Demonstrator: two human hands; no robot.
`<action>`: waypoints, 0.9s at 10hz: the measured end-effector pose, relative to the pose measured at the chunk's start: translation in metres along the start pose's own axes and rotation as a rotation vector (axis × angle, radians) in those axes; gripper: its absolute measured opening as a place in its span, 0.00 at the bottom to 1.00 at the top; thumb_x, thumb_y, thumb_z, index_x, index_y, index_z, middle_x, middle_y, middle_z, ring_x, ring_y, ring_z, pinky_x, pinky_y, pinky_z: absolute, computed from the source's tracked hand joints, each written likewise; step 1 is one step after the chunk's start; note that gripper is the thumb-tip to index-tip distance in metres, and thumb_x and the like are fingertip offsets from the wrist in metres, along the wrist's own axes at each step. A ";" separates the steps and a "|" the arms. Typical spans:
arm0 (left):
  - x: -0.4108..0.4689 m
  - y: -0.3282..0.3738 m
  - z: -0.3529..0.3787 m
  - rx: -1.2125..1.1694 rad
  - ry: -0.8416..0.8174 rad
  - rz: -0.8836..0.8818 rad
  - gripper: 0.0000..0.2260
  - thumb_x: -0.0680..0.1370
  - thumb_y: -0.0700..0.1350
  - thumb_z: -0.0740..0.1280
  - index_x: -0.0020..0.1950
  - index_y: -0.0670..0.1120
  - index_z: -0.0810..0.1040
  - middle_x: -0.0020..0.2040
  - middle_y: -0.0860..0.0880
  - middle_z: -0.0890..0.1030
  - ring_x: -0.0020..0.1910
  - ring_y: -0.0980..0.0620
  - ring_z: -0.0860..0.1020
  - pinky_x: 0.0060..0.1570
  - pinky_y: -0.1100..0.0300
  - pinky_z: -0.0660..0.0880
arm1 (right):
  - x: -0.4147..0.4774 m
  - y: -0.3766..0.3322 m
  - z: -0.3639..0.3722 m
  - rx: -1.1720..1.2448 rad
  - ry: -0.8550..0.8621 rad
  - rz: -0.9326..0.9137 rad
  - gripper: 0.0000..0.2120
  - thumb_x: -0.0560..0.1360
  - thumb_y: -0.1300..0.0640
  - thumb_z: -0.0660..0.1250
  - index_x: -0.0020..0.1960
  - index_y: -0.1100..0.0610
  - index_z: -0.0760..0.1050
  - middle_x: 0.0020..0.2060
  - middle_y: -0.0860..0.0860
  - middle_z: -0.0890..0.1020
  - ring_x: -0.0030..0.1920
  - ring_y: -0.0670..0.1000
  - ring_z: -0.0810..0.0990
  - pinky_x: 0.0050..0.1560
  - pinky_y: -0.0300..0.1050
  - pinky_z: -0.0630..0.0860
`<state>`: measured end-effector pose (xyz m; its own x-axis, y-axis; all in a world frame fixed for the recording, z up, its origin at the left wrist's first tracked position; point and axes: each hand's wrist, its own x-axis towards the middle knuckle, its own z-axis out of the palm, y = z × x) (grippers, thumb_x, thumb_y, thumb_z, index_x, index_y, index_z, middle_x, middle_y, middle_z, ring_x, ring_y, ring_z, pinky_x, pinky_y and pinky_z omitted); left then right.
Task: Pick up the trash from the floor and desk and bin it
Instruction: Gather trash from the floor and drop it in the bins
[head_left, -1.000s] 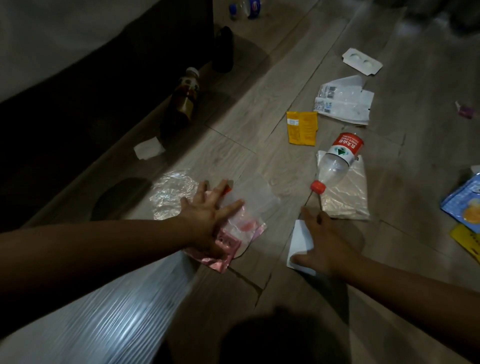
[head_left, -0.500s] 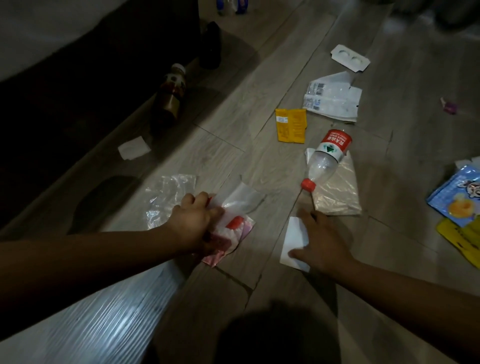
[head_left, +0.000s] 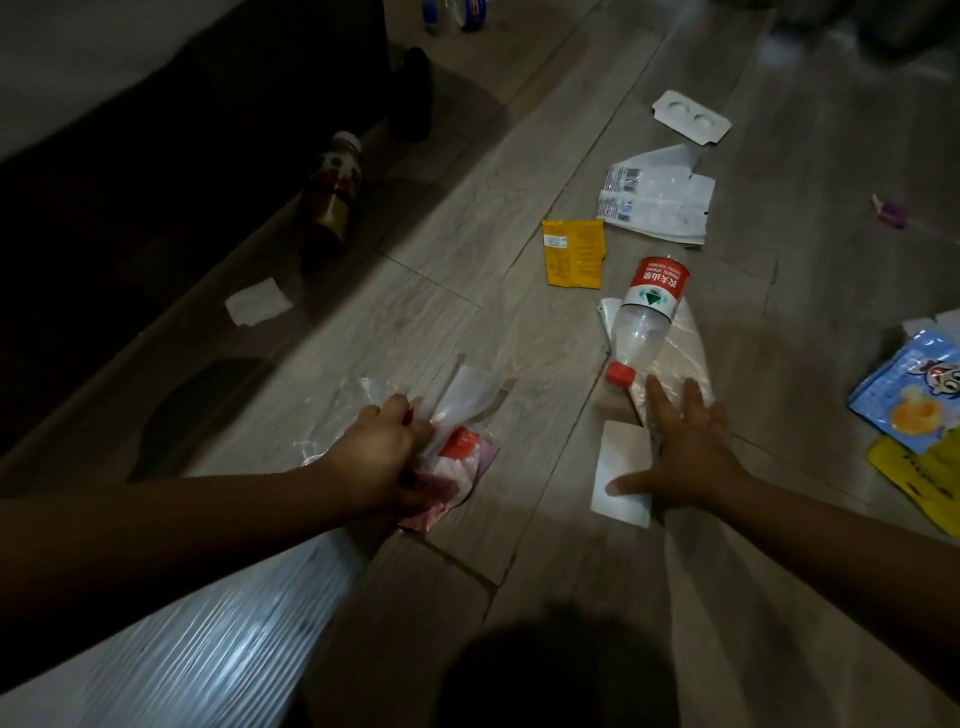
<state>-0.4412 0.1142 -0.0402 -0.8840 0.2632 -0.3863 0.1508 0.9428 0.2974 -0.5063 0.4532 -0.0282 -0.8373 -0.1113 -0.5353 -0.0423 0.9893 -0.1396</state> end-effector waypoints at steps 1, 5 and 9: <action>-0.001 0.002 -0.002 0.013 -0.001 0.004 0.34 0.70 0.66 0.67 0.72 0.53 0.65 0.64 0.47 0.65 0.58 0.50 0.68 0.57 0.58 0.73 | 0.011 0.005 -0.002 -0.062 -0.013 -0.002 0.65 0.58 0.30 0.73 0.76 0.45 0.31 0.76 0.58 0.38 0.75 0.67 0.40 0.73 0.66 0.49; 0.001 0.003 -0.004 -0.138 -0.010 0.015 0.30 0.66 0.69 0.67 0.62 0.53 0.73 0.60 0.48 0.73 0.57 0.47 0.74 0.57 0.49 0.73 | 0.020 0.013 0.002 0.005 0.154 -0.142 0.48 0.61 0.38 0.77 0.75 0.48 0.60 0.66 0.56 0.66 0.61 0.58 0.71 0.59 0.52 0.73; 0.001 0.013 -0.003 -0.329 0.031 -0.090 0.24 0.73 0.54 0.71 0.65 0.45 0.70 0.58 0.50 0.75 0.55 0.52 0.76 0.57 0.61 0.72 | 0.018 0.000 0.008 0.260 0.175 -0.194 0.26 0.68 0.54 0.76 0.63 0.55 0.73 0.56 0.52 0.78 0.54 0.50 0.76 0.54 0.43 0.72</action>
<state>-0.4414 0.1266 -0.0341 -0.9009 0.1707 -0.3990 -0.0751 0.8441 0.5309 -0.5166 0.4509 -0.0445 -0.9089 -0.2546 -0.3303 -0.0885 0.8917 -0.4439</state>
